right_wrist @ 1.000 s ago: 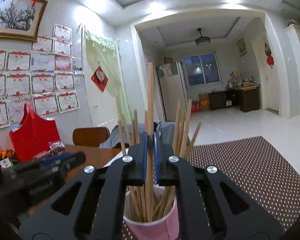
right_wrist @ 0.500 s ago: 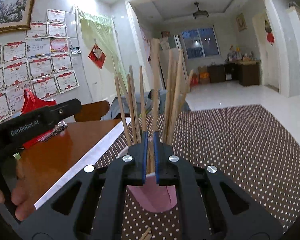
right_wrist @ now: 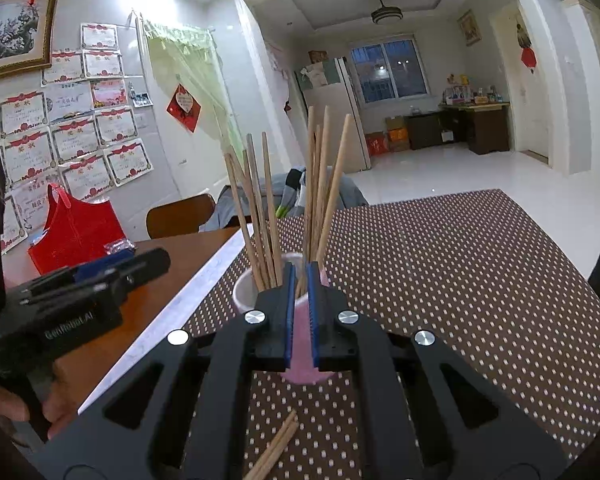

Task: Organize utensils
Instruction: 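Move both open grippers back down over the remaining chopsticks, then grasp a chopstick with the left gripper while the right gripper grasps another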

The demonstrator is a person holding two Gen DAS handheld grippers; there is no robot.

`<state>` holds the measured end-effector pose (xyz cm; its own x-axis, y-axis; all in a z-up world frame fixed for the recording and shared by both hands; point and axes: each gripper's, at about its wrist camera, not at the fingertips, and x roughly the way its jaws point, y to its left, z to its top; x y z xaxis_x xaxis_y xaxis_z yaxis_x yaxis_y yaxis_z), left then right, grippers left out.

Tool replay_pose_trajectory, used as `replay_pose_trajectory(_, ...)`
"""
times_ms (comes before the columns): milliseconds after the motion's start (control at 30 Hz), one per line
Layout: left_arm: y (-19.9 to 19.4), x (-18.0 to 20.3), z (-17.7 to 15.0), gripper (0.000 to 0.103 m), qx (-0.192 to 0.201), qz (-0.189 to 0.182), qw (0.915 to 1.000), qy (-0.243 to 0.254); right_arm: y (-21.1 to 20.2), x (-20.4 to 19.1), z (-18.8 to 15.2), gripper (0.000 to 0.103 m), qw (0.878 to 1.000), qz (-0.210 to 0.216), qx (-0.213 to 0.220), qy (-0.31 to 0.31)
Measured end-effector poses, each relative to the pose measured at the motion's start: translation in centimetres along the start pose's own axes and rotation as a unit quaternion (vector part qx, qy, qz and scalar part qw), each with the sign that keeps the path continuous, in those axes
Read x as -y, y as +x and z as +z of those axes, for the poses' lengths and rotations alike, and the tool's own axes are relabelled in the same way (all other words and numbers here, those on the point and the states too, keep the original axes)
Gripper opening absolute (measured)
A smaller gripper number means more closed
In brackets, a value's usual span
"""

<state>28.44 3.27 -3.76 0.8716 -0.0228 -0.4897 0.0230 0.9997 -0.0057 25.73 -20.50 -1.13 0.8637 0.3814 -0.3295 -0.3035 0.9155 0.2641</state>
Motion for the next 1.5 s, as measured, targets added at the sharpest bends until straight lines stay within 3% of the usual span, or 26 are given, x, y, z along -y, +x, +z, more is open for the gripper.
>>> replay_pose_trajectory(167, 0.3, -0.2, -2.5, 0.052, -0.073, -0.030, 0.9969, 0.007, -1.2, 0.1, -1.1, 0.007, 0.999, -0.011, -0.039, 0.002)
replay_pose_trajectory(400, 0.7, 0.5, -7.2, 0.052, -0.188, -0.065, 0.9795, 0.032, -2.1, 0.5, -4.1, 0.007, 0.993, -0.020, -0.116, 0.003)
replay_pose_trajectory(500, 0.4, 1.2, -9.1, 0.052, -0.218, -0.073, 0.9721, 0.047, -2.6, 0.7, -5.5, 0.007, 0.989, -0.016, -0.148, 0.013)
replay_pose_trajectory(667, -0.9, 2.5, -11.5, 0.052, -0.240, -0.086, 0.9639, 0.075, -4.2, 0.5, -7.4, 0.009, 0.984, -0.008, -0.178, 0.014)
replay_pose_trajectory(733, -1.3, 3.2, -12.2, 0.052, -0.246, -0.087, 0.9617, 0.085, -4.8, 0.4, -8.1, 0.014, 0.982, -0.006, -0.186, 0.017)
replay_pose_trajectory(800, -1.7, 3.9, -12.9, 0.052, -0.252, -0.090, 0.9590, 0.093, -5.4, 0.3, -8.5, 0.033, 0.982, -0.004, -0.190, 0.020)
replay_pose_trajectory(867, -2.0, 4.3, -13.3, 0.052, -0.256, -0.086, 0.9574, 0.102, -5.9, 0.2, -8.9, 0.041, 0.982, -0.001, -0.190, 0.023)
replay_pose_trajectory(967, -2.0, 4.5, -13.5, 0.052, -0.251, -0.062, 0.9591, 0.116, -6.7, 0.2, -9.3, 0.041, 0.981, 0.001, -0.190, 0.025)
replay_pose_trajectory(1200, -1.6, 4.7, -14.1, 0.052, -0.264, -0.058, 0.9562, 0.111, -7.7, 0.5, -9.8, 0.043, 0.981, 0.001, -0.192, 0.033)
replay_pose_trajectory(1500, 1.1, 4.7, -12.6, 0.052, -0.282, -0.052, 0.9526, 0.102, -8.4, 1.4, -10.1, 0.045, 0.980, 0.001, -0.192, 0.043)
